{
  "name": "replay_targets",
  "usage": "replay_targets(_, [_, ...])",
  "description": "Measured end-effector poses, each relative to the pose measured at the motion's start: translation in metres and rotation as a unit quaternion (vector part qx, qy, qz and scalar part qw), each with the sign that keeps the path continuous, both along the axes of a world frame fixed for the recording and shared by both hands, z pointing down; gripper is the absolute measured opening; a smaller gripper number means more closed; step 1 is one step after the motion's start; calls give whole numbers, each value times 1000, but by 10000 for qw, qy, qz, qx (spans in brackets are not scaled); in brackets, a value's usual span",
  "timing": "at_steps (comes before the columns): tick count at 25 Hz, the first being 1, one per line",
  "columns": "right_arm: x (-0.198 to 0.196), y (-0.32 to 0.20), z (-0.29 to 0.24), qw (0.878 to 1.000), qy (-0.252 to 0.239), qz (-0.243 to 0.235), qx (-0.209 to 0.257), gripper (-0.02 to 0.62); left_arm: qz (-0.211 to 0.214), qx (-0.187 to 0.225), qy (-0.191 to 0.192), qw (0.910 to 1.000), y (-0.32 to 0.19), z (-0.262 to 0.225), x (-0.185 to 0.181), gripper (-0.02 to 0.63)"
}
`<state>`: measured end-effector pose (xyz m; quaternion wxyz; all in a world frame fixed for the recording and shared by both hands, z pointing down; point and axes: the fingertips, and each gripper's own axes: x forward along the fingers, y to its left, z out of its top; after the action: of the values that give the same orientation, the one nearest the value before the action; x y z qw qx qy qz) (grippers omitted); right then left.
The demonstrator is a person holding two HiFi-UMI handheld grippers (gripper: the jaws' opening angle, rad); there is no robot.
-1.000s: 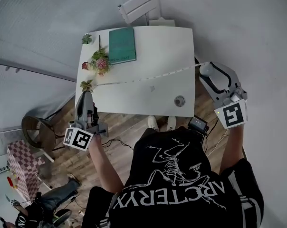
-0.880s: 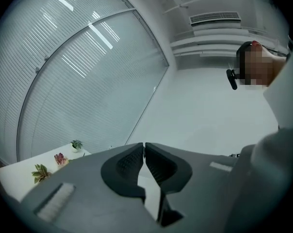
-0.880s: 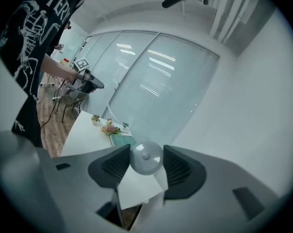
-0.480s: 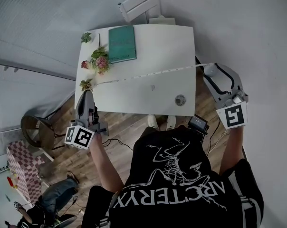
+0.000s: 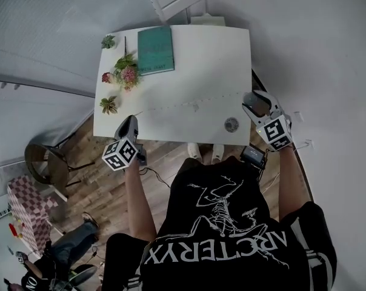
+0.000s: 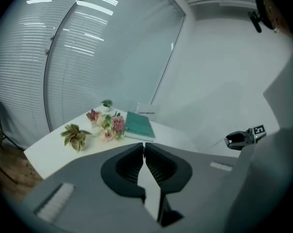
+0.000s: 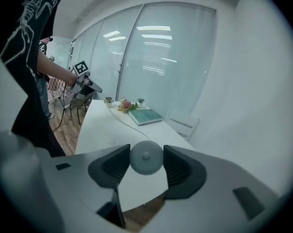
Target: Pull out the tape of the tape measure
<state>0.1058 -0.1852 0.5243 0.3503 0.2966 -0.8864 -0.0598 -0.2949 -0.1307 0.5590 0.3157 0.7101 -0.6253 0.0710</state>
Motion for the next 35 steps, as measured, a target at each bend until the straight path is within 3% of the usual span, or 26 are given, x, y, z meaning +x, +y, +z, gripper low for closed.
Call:
replay_targets(4, [-17, 5, 79, 9968, 239, -80, -753, 218, -77, -859, -136, 9962, 5, 70, -7, 23])
replay_targets(8, [-31, 6, 142, 9893, 315, 131, -1421, 218, -88, -1492, -547, 9873, 6, 113, -23, 23])
replay_targets(13, [-25, 5, 186, 9796, 541, 353, -1905, 219, -50, -1842, -732, 9801, -1, 152, -30, 25])
replay_targets(17, [-37, 5, 194, 9735, 179, 625, -2191, 222, -78, -1971, -765, 9774, -1, 167, -41, 28])
replay_targets(20, [-34, 4, 197, 9702, 160, 617, -2337, 229, -314, -1766, -384, 9830, -2, 170, -38, 37])
replay_targets(23, [-33, 5, 196, 9660, 70, 638, -2504, 236, -635, -1514, 145, 9863, 0, 165, -40, 113])
replay_targets(25, [-32, 6, 195, 9659, 65, 663, -2501, 278, -771, -1392, 207, 9870, 5, 159, -46, 172])
replay_targets(26, [-30, 6, 193, 9667, 52, 708, -2459, 306, -829, -1316, 178, 9877, 8, 154, -50, 178])
replay_targets(31, [10, 5, 154, 9693, -489, 1285, -2038, 307, -1132, -832, -209, 9899, 42, 111, -72, 175])
replay_targets(35, [61, 15, 97, 9712, -833, 1718, -1426, 285, -1191, -59, -818, 9895, 76, 39, -69, 102])
